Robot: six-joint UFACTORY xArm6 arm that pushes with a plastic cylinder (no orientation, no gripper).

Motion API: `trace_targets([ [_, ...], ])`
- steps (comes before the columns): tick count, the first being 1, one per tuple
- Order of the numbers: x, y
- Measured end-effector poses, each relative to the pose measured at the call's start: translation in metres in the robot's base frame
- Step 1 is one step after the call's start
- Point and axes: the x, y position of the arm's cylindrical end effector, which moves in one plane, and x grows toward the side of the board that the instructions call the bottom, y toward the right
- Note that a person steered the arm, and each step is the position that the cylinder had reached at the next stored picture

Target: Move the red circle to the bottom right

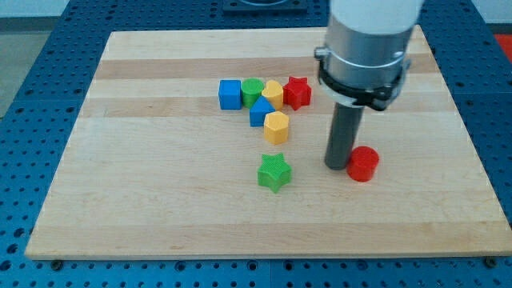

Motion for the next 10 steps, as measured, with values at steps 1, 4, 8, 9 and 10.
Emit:
trace_targets([
  [1, -0.001, 0.018],
  [4, 0.064, 0.065],
  [8, 0.022, 0.075],
  [9, 0.034, 0.075],
  [10, 0.039, 0.075],
])
